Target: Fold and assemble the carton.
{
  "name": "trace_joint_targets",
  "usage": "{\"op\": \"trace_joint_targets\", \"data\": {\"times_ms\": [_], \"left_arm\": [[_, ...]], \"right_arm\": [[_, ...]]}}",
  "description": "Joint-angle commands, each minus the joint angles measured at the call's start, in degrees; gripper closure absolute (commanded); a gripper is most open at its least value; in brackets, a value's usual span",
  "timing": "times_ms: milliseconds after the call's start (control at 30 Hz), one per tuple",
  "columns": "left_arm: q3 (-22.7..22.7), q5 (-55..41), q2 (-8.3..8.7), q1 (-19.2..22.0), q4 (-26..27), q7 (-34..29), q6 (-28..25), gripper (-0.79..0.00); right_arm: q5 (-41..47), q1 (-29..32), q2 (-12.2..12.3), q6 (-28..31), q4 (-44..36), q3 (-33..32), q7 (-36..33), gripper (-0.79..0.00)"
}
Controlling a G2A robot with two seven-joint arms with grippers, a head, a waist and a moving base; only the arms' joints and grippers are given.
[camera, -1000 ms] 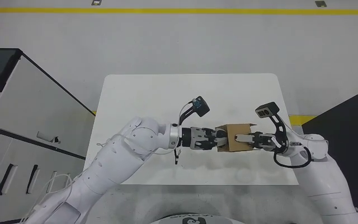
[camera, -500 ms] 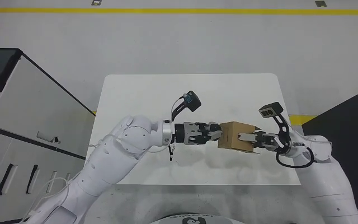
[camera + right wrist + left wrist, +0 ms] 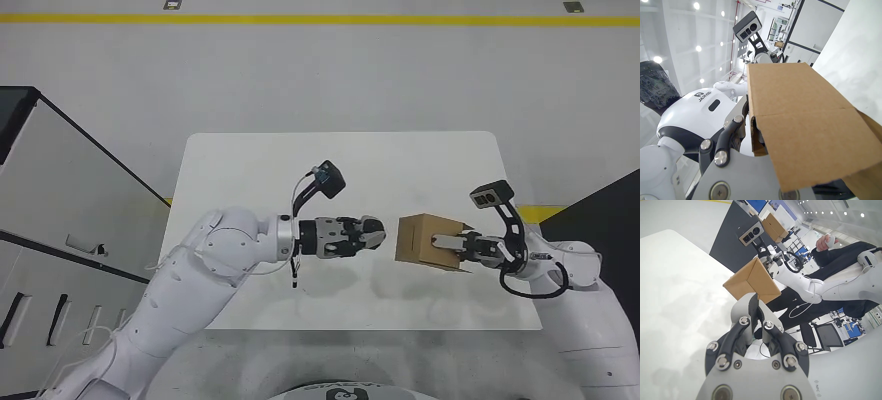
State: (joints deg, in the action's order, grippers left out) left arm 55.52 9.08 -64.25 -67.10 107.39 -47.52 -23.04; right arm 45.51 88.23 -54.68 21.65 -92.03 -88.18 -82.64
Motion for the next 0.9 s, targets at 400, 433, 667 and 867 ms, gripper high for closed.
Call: {"op": "trace_joint_targets", "data": {"times_ms": [400,433,667,867], "left_arm": [[-0.27,4.49,0.19,-0.07,1.59,-0.12,0.23,-0.785],[-0.40,4.81,0.18,-0.06,1.91,0.11,0.15,-0.785],[-0.74,7.30,0.20,0.04,2.50,0.59,0.16,-0.785],[-0.76,7.47,0.19,-0.19,2.60,1.09,0.39,-0.785]], "right_arm": [[-3.60,0.07,0.21,-1.52,-1.83,-0.71,1.90,0.000],[-3.90,-0.03,0.29,-2.19,-2.00,-0.92,1.72,0.000],[-6.41,-1.46,0.71,-5.53,-2.64,-1.63,0.69,0.000],[-6.41,-1.46,0.71,-5.53,-2.64,-1.63,0.69,0.000]]}}
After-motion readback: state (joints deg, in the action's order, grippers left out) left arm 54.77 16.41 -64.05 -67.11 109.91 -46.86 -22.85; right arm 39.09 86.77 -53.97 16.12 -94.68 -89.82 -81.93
